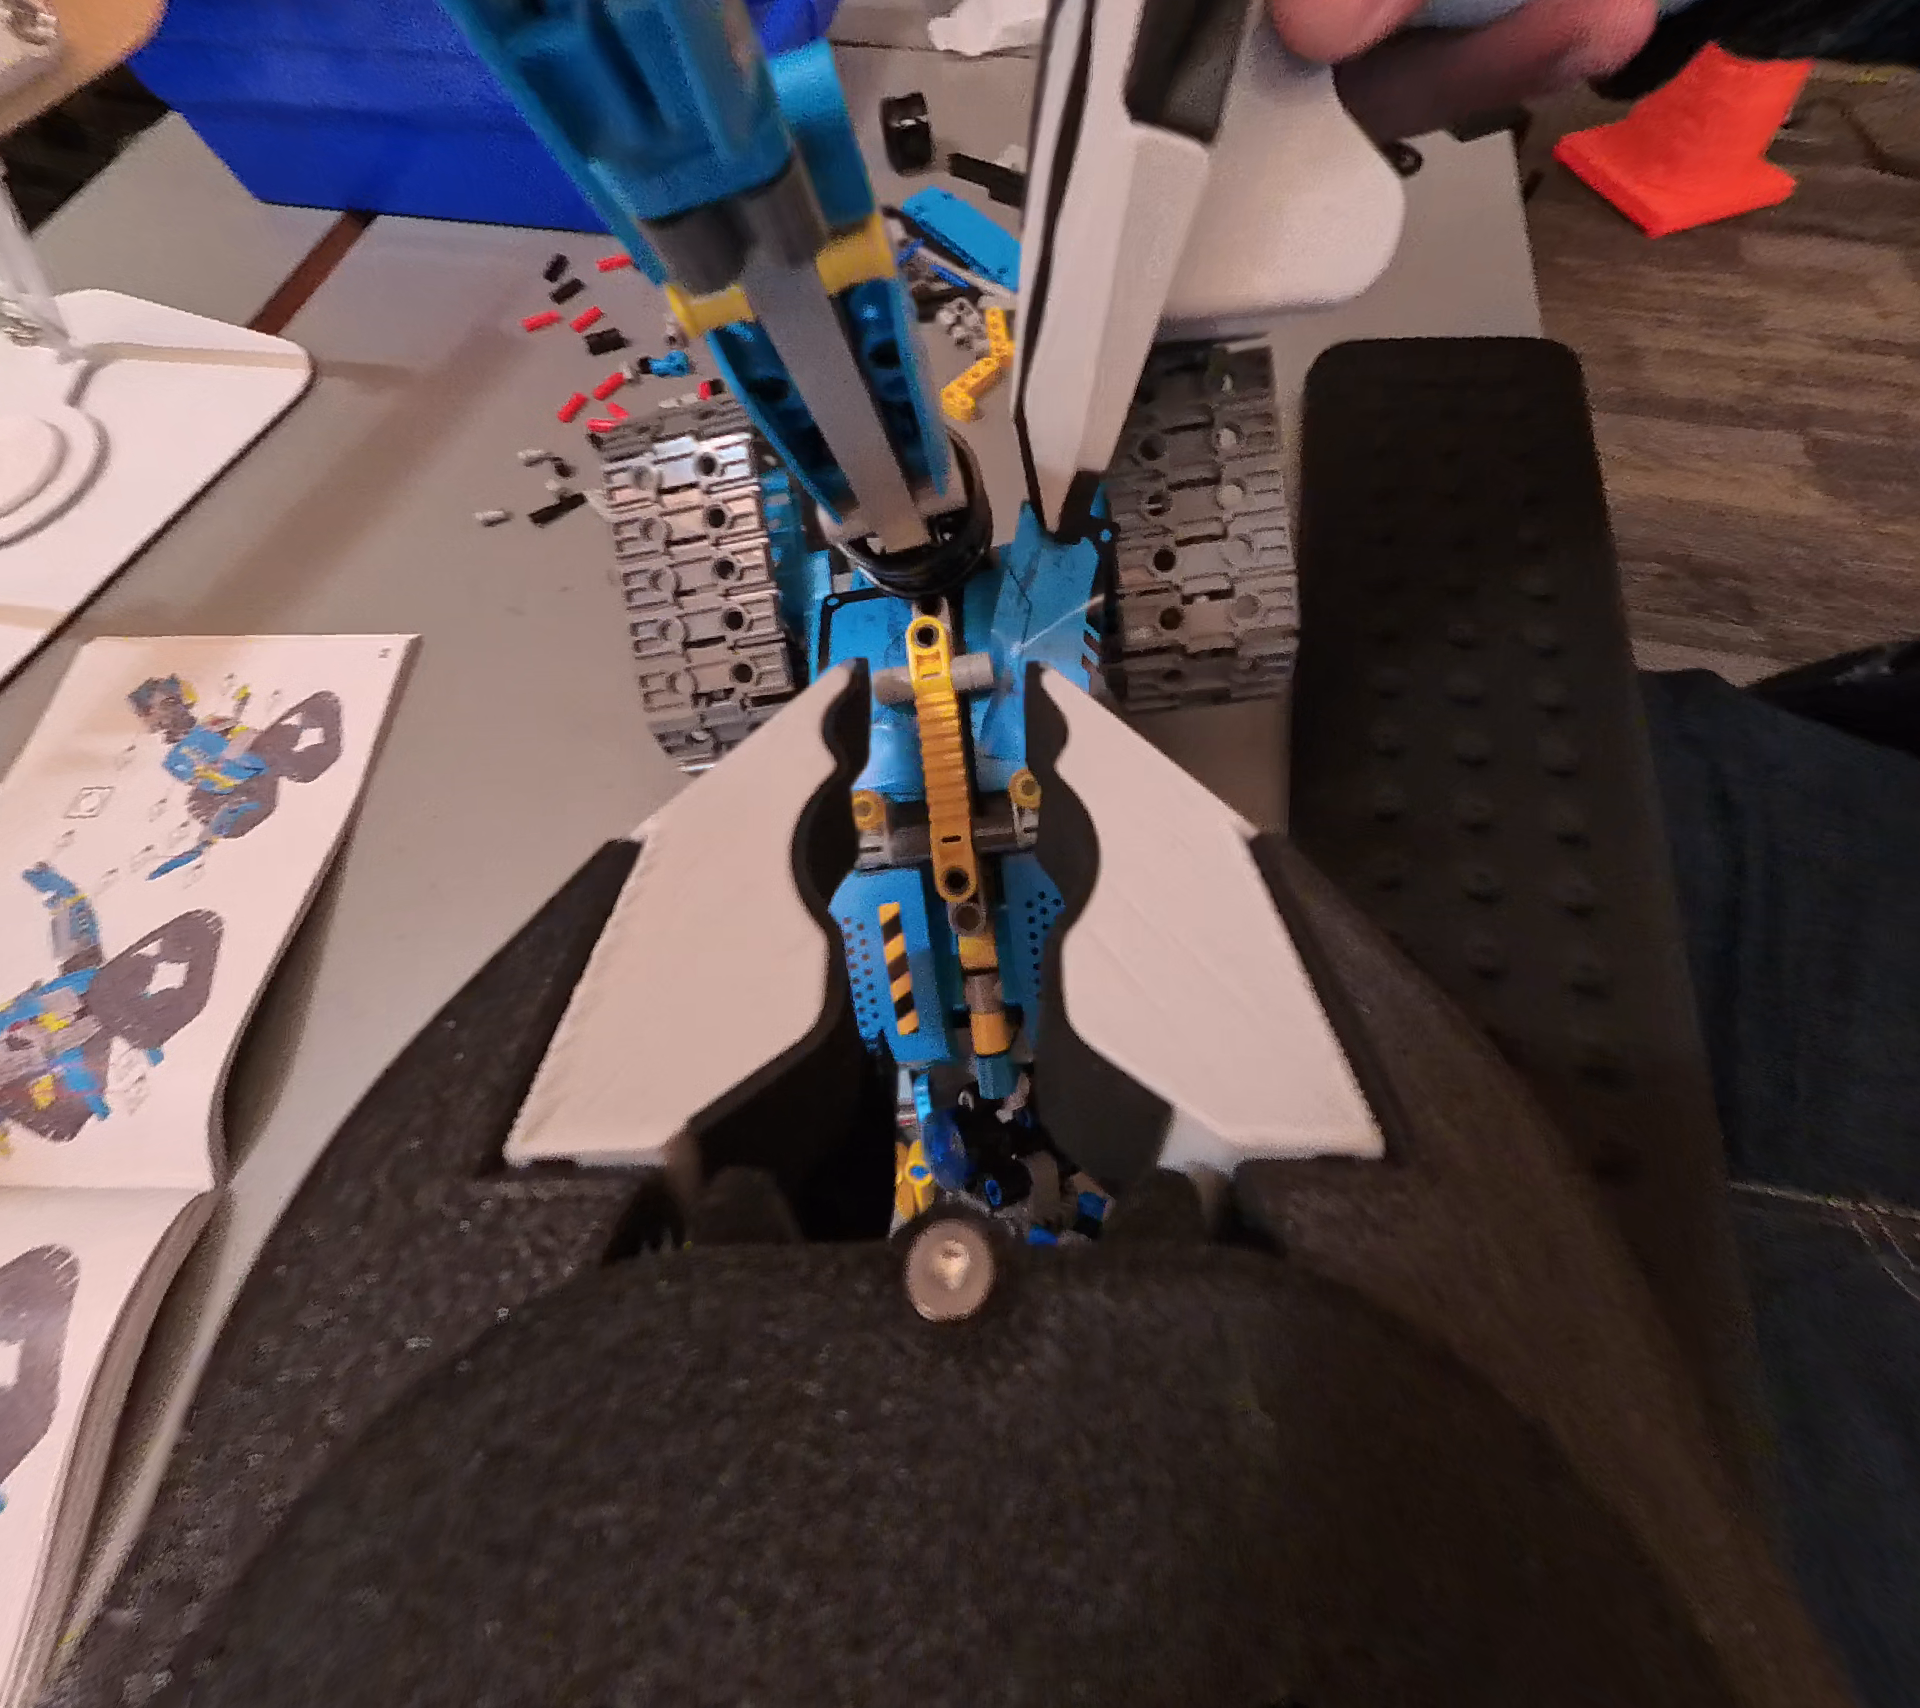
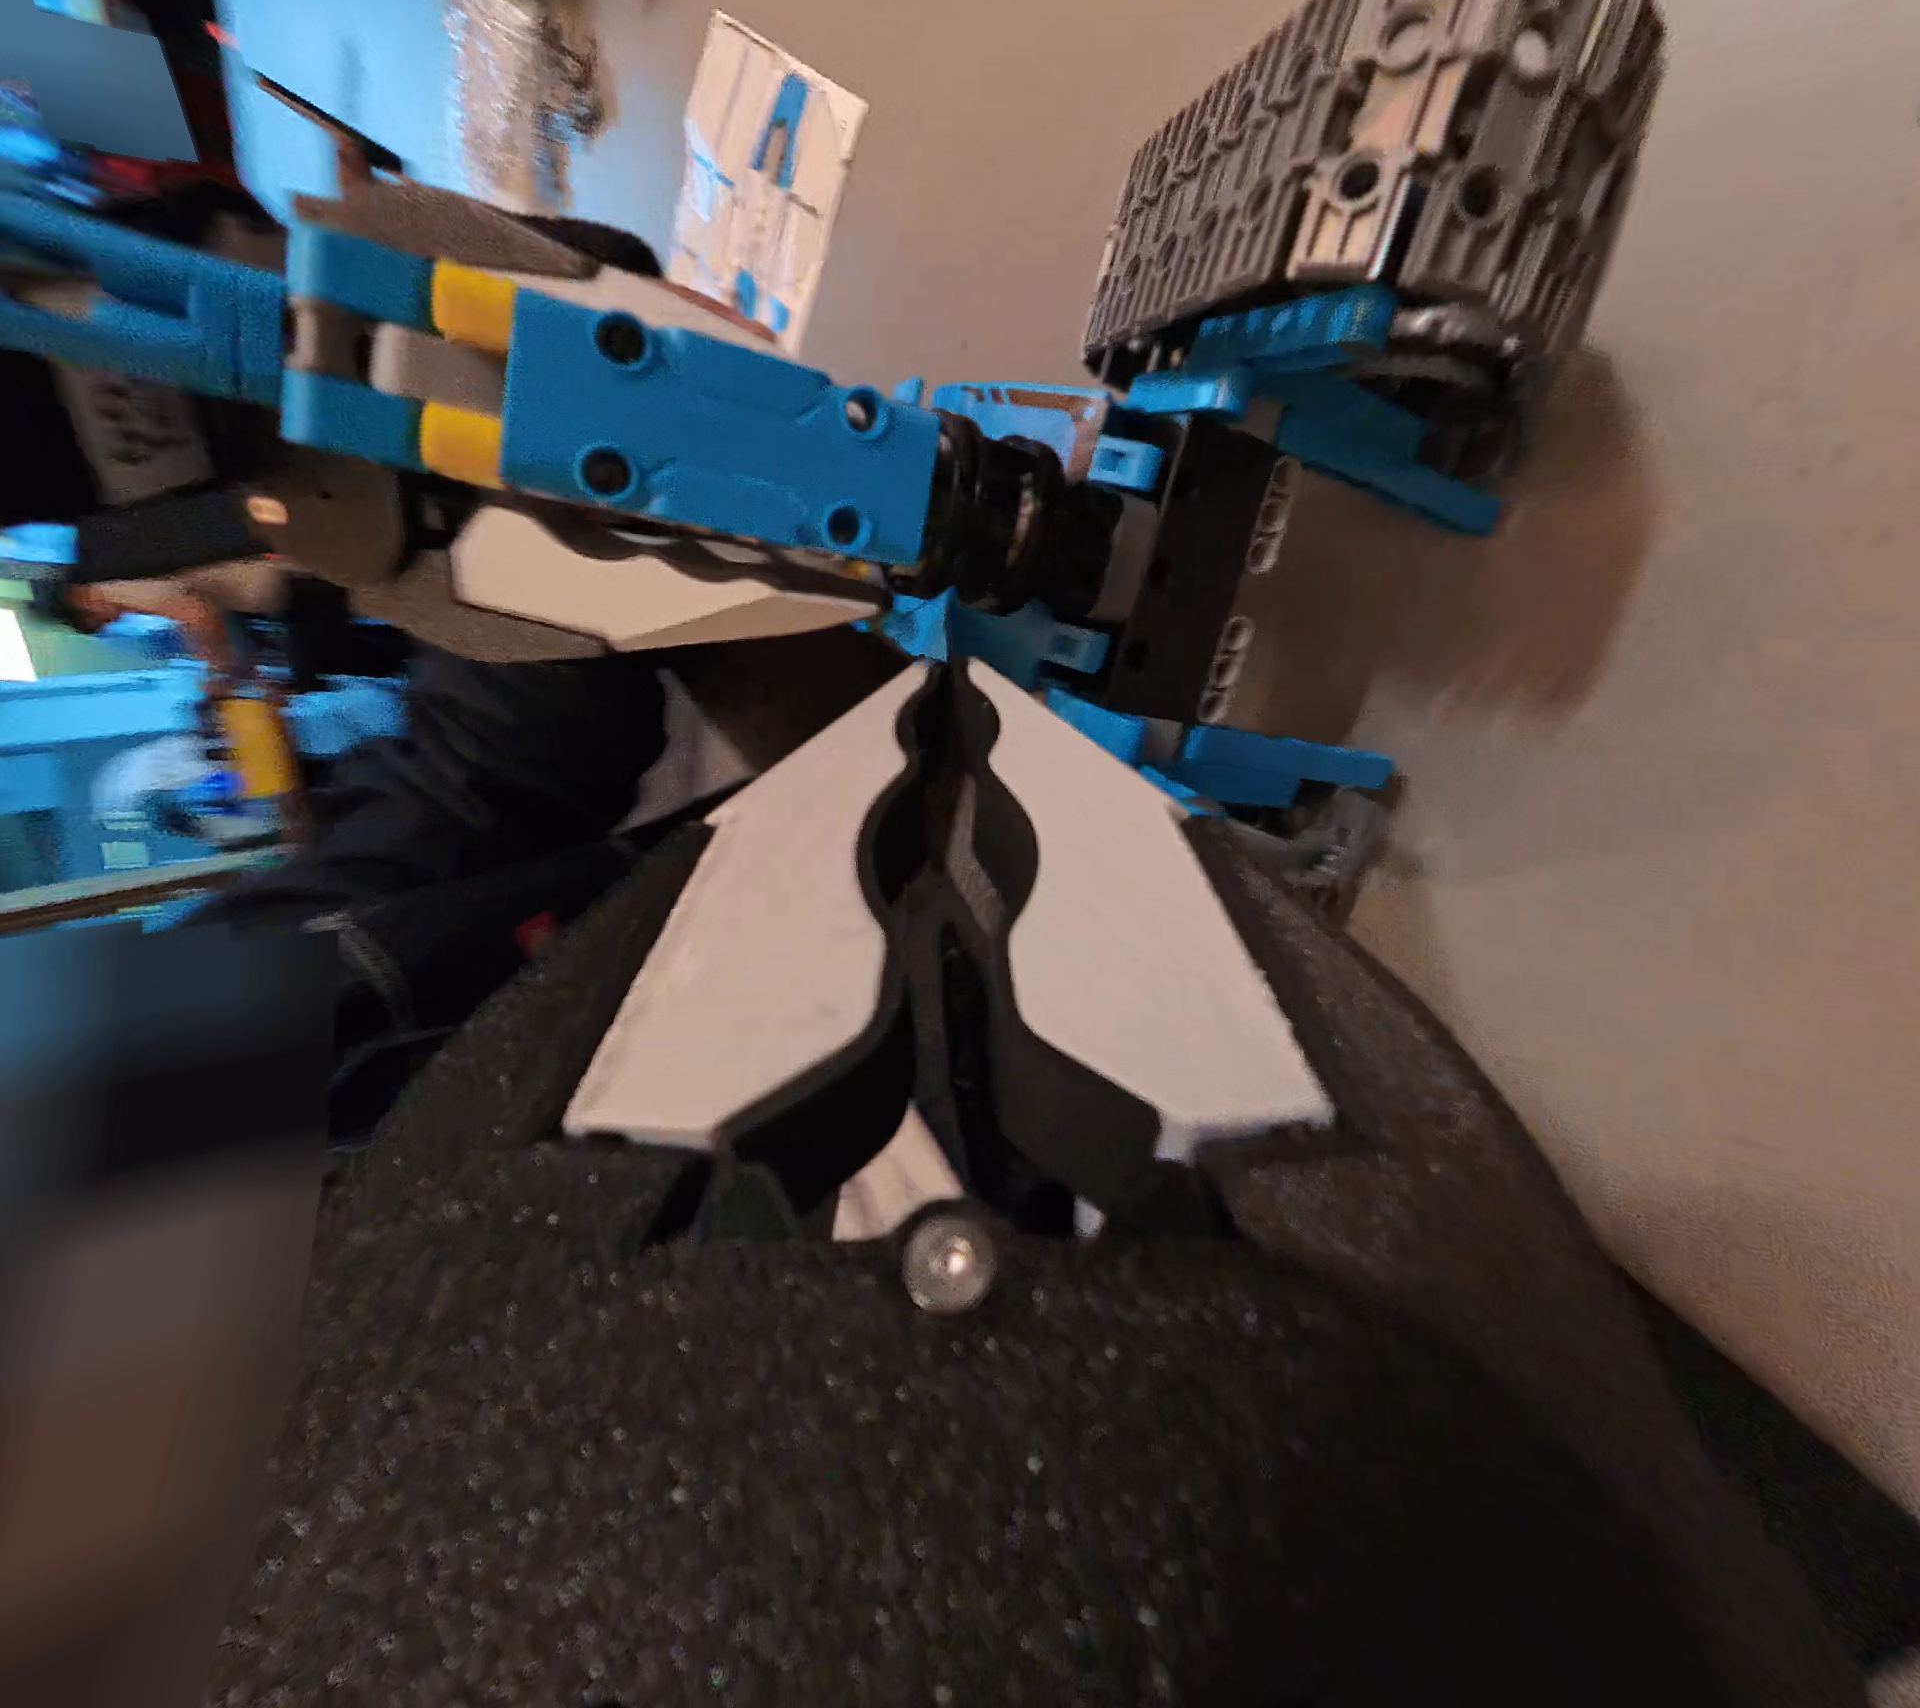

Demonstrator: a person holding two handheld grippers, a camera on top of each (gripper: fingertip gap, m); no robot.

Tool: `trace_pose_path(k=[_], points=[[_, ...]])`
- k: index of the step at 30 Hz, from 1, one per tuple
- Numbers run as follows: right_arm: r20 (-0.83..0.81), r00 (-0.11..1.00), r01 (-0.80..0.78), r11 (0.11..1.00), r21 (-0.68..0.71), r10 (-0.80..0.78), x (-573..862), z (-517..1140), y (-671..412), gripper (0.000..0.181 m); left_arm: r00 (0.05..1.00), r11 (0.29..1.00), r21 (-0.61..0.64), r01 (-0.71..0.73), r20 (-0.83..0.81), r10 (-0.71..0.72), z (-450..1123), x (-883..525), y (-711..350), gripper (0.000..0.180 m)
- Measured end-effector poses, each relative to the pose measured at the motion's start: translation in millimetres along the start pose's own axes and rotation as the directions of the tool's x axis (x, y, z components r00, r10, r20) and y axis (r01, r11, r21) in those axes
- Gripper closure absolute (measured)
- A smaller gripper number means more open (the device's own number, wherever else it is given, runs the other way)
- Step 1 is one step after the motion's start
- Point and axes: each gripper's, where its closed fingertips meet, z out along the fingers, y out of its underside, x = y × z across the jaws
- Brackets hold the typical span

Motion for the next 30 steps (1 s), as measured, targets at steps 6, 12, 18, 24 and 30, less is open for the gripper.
trace_pose_path(k=[6,12,18,24,30], points=[[0.249,0.951,-0.176,0.983,-0.044,0.181,0.3,-2.4,-7.1,0.181,0.999,1.0,0.007,0.025,-0.027,-0.024,6.2,-4.4,4.4,0.159],[0.257,0.952,-0.16,0.986,-0.034,0.164,3.2,-5.4,-12.0,0.181,0.992,0.992,0.042,0.121,-0.025,-0.12,11.5,-7.6,3.0,0.162],[0.325,0.926,-0.186,0.981,-0.05,0.192,1.1,-8.6,-9.2,0.181,0.977,0.975,0.056,0.214,-0.029,-0.213,13.6,-10.9,2.2,0.171],[0.333,0.94,-0.092,0.995,0.024,0.079,0.2,-11.1,-6.6,0.181,0.981,0.977,0.079,0.196,-0.031,-0.194,14.9,-8.2,0.7,0.174],[-0.041,0.937,0.348,0.936,0.047,-0.346,-20.4,2.3,7.7,0.181,0.976,0.973,0.097,0.212,-0.066,-0.206,17.0,-3.7,0.4,0.174]])
